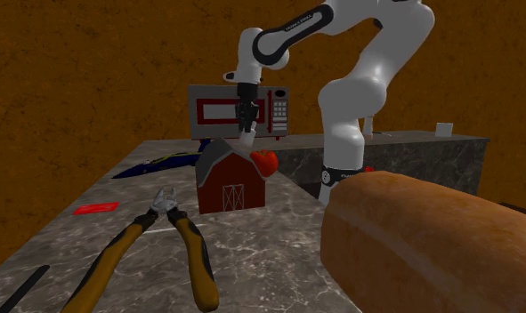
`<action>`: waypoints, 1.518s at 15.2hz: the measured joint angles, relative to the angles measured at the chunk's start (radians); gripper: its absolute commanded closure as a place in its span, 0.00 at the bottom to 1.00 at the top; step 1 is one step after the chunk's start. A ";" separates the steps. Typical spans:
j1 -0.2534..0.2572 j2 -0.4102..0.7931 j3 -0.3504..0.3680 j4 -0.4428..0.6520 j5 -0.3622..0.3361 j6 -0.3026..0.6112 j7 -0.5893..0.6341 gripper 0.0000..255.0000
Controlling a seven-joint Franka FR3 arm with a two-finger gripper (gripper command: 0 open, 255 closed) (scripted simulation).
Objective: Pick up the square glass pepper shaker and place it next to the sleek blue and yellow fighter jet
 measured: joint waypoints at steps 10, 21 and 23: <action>0.025 0.111 -0.102 -0.066 -0.043 0.180 -0.009 1.00; 0.057 0.193 -0.166 -0.095 -0.055 0.294 -0.014 1.00; 0.057 0.193 -0.166 -0.095 -0.055 0.294 -0.014 0.00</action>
